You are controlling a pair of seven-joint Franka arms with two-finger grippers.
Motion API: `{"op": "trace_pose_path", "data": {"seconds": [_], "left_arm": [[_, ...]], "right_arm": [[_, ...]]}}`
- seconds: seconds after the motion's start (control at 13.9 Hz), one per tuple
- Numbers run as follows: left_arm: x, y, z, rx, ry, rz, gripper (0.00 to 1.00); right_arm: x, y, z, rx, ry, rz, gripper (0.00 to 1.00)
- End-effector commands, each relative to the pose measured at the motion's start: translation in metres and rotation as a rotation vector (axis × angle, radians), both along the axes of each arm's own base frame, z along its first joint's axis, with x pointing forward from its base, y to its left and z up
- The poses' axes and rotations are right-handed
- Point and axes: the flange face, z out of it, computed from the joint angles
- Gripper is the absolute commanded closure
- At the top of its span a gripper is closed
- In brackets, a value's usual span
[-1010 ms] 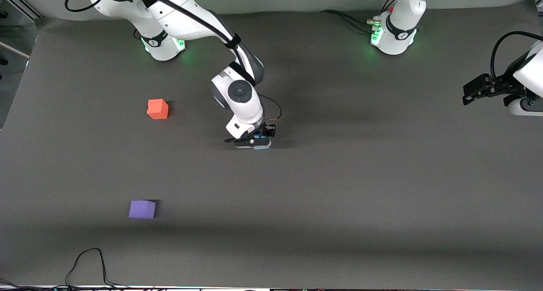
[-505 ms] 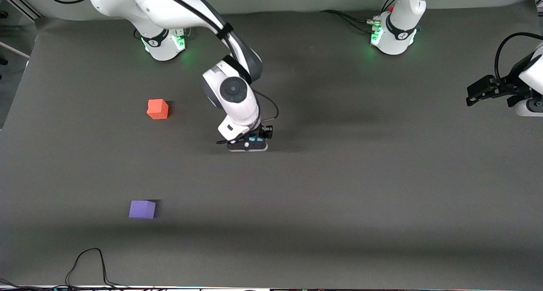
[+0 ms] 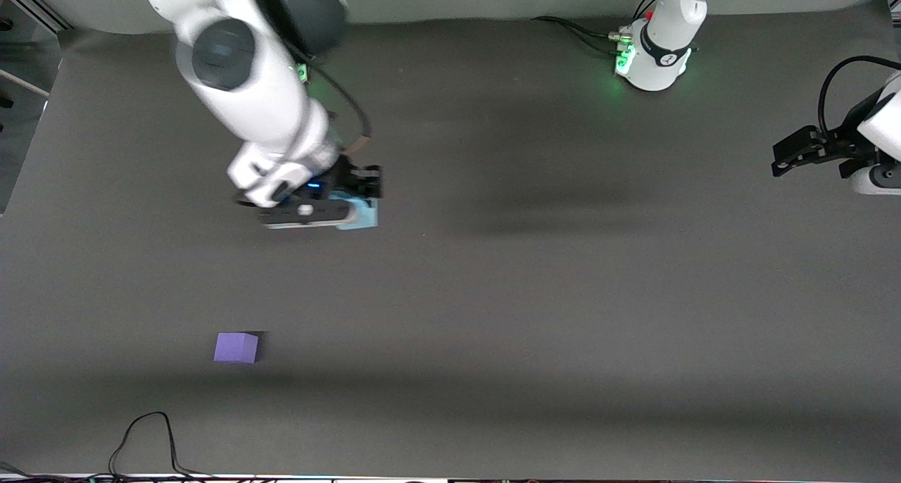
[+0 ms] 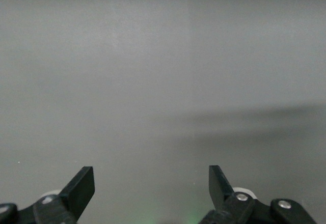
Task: Place blue block between orange and purple blocks
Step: 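Carry the light-blue block with the right gripper toward the orange block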
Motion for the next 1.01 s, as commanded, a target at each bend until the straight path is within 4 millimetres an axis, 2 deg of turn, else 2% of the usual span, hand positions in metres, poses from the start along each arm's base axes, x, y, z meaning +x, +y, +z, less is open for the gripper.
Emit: {"op": "trace_pose_path", "data": {"seconds": [0.0,0.14,0.22,0.29,0.36,0.65,0.79,0.94], "left_arm": [[-0.003,-0.004,-0.002,0.001,-0.01,0.026,0.0],[-0.002,-0.002,-0.002,0.001,-0.008,0.027,0.0],[-0.002,-0.003,-0.002,0.0,-0.011,0.026,0.0],[-0.002,-0.004,-0.003,0.001,-0.008,0.023,0.0],[-0.001,-0.005,-0.003,-0.001,-0.008,0.024,0.0],[-0.002,-0.008,-0.003,0.0,-0.002,0.023,0.0],[-0.002,-0.01,-0.002,-0.001,-0.007,0.018,0.0],[-0.002,-0.01,-0.002,-0.002,-0.003,0.018,0.0]], "right_arm": [[0.01,-0.035,0.024,0.014,0.019,0.038,0.75],[0.014,-0.066,0.032,0.01,0.035,0.013,0.75],[0.02,-0.092,0.037,0.018,0.033,-0.012,0.74],[0.02,-0.107,0.036,0.024,0.045,-0.023,0.74],[0.022,-0.138,0.037,0.033,0.05,-0.053,0.74],[0.017,-0.247,0.015,0.043,0.062,-0.01,0.74],[0.003,-0.281,0.0,0.04,0.059,0.033,0.74],[-0.004,-0.297,-0.015,0.035,0.074,0.03,0.74]]}}
